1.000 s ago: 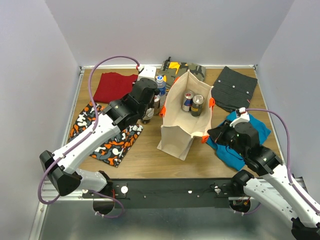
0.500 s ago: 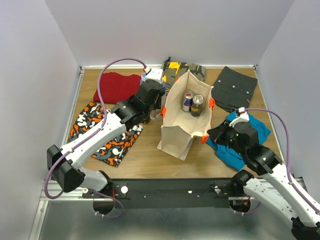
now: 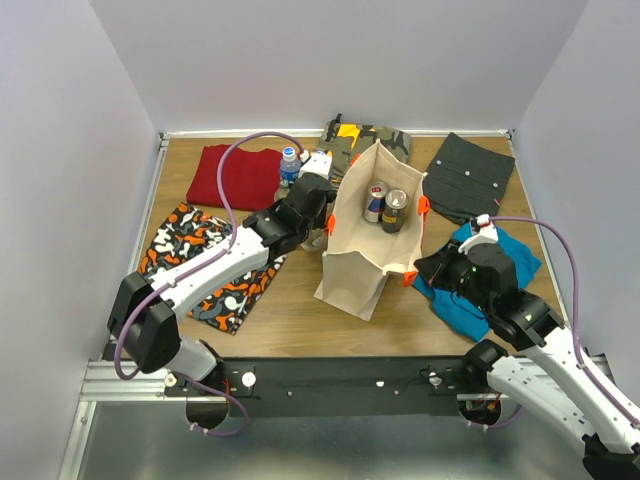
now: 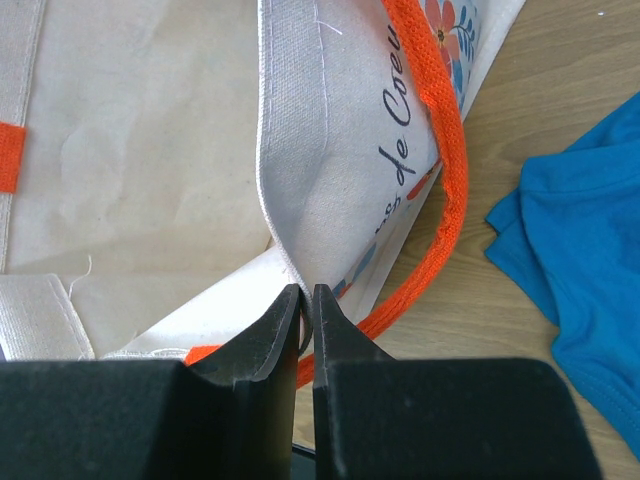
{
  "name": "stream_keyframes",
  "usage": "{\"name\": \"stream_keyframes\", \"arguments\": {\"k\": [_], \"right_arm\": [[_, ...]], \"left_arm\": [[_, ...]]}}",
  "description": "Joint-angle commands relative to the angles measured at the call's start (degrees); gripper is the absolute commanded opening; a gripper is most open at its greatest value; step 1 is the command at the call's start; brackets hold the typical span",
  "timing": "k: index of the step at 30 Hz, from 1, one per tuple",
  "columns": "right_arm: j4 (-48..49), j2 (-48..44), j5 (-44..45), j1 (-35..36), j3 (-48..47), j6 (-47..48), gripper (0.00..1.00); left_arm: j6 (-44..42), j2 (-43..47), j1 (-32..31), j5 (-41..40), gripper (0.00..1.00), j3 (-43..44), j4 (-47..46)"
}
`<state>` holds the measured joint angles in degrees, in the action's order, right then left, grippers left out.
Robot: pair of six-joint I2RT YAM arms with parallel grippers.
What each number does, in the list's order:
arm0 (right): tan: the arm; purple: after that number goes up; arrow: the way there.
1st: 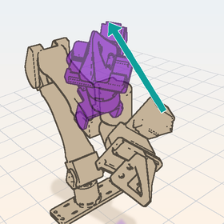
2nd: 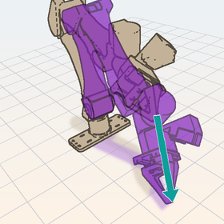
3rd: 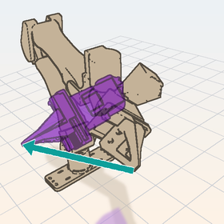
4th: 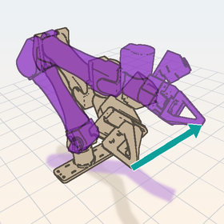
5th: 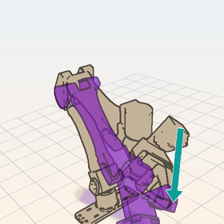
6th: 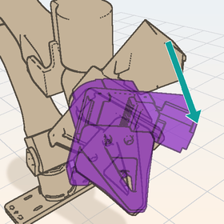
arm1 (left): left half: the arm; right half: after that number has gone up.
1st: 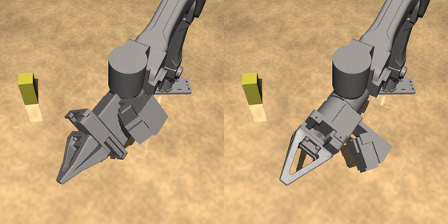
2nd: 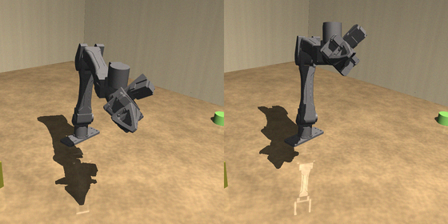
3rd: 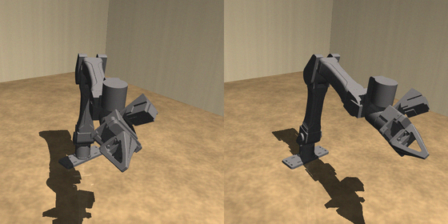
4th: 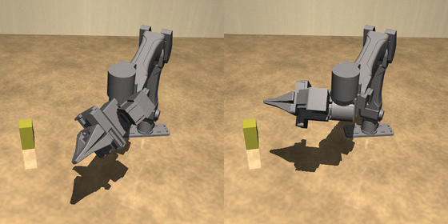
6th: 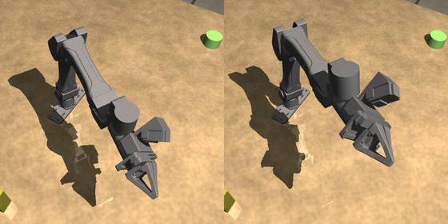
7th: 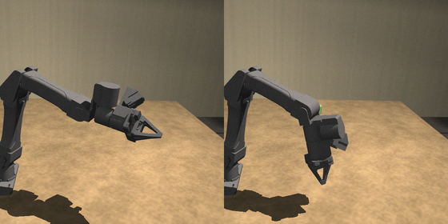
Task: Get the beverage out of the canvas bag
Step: Place the drink at the center of the board.
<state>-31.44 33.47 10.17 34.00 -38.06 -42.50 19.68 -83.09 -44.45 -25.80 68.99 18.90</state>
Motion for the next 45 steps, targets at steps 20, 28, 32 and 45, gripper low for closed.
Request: {"name": "stream_keyframes", "arguments": {"k": [20, 28, 32, 45], "right_arm": [[-3.01, 0.54, 2.74, -0.34, 0.80, 0.40, 0.18], [-3.19, 0.19, 3.01, -0.25, 0.89, 0.14, 0.18], [-3.19, 0.36, 2.83, -0.25, 0.97, 0.14, 0.18], [-3.19, 0.89, 2.83, -0.34, 0.89, 0.23, 0.19]], "left_arm": [[-2.81, -4.45, 0.32, -4.25, 0.00, -2.81, -18.54], [-2.98, -5.68, 0.32, -5.92, 0.00, -3.25, -20.39], [-3.07, -5.94, 0.32, -6.01, 0.00, -4.39, -22.14], [-3.34, -7.17, 0.32, -8.21, 0.00, -3.95, -20.57]]}}
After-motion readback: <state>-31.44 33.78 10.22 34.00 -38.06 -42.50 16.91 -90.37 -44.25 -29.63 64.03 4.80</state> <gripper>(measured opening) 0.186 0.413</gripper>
